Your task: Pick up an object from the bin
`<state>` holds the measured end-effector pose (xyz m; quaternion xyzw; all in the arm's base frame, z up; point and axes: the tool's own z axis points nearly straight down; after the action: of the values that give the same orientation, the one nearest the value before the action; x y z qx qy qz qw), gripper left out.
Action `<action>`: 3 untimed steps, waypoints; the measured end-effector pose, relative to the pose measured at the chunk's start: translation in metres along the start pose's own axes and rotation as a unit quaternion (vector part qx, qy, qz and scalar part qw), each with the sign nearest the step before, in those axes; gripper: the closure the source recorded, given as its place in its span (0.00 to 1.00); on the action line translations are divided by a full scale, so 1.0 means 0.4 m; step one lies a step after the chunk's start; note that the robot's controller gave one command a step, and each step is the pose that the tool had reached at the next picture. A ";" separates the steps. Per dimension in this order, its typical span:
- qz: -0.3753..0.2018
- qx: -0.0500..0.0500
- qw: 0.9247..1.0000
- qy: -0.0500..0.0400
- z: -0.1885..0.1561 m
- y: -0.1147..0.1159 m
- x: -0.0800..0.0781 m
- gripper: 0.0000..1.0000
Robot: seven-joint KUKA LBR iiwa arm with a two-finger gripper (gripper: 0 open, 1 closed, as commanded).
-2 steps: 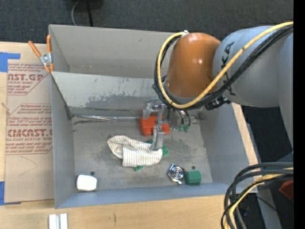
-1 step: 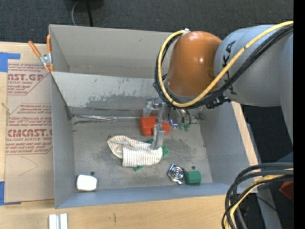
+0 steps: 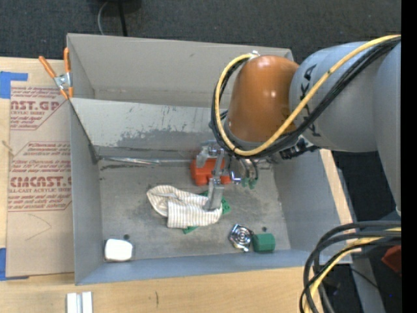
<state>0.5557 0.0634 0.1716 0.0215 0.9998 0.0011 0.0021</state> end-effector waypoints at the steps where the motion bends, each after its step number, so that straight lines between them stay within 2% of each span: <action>1: 0.061 0.000 0.998 0.001 0.099 -0.040 0.012 0.00; 2: 0.044 0.000 0.999 0.001 0.143 -0.051 -0.016 0.00; 3: 0.038 -0.001 0.999 0.000 0.221 -0.051 0.025 1.00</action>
Offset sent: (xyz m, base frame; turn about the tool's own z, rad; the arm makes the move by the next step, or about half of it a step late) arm 0.0073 -0.0212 -0.0573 0.0883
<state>0.5452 0.0436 0.0830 0.0595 0.9982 0.0018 0.0023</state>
